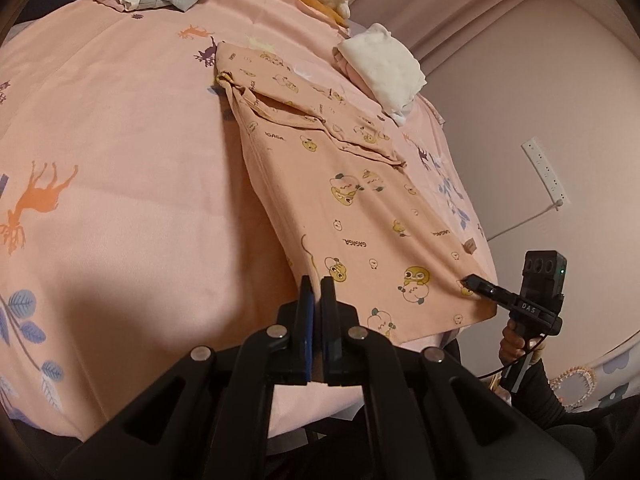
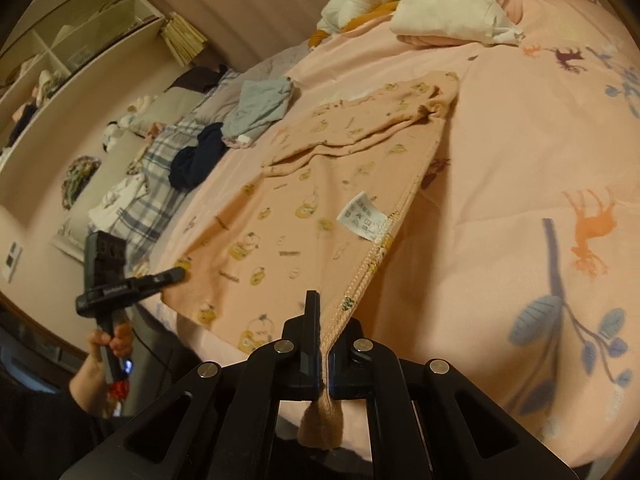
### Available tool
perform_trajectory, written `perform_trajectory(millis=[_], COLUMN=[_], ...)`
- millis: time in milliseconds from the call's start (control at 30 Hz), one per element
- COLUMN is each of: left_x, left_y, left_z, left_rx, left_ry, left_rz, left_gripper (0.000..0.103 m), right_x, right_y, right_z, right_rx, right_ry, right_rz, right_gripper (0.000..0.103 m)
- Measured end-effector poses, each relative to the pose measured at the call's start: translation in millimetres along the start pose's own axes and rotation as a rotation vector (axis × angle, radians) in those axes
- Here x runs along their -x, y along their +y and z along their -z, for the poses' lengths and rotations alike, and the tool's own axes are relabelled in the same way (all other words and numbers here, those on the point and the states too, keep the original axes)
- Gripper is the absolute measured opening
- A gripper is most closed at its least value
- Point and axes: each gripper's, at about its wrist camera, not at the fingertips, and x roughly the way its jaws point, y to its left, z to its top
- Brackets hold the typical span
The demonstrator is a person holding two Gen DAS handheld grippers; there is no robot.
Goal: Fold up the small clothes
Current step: 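Lift the hem and fold it toward the collar with the right gripper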
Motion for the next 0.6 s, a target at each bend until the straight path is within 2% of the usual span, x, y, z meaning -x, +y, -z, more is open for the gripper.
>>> perform_trajectory(millis=[133, 267, 400, 600], left_x=[-3.5, -2.8, -0.6, -3.2], left_y=[5.5, 8.8, 6.4, 1.6], left_z=[-2.8, -9.6, -30.1, -83.7], left_rx=[0.022, 0.060, 0.102, 0.130], left_ry=[0.009, -0.012, -0.078, -0.194], left_rz=[0.000, 0.041, 0.115, 0.161], left_gripper=[0.001, 0.001, 0.001, 0.001], right_x=[-7.3, -15.8, -6.3, 1.3], right_y=[-7.2, -6.2, -6.3, -4.8], right_z=[-0.5, -6.0, -27.6, -81.7], right_rx=[-0.025, -0.026, -0.042, -0.069], right_ry=[0.016, 0.032, -0.031, -0.143], right_rz=[0.018, -0.007, -0.067, -0.136], right_gripper=[0.004, 0.004, 0.004, 0.004])
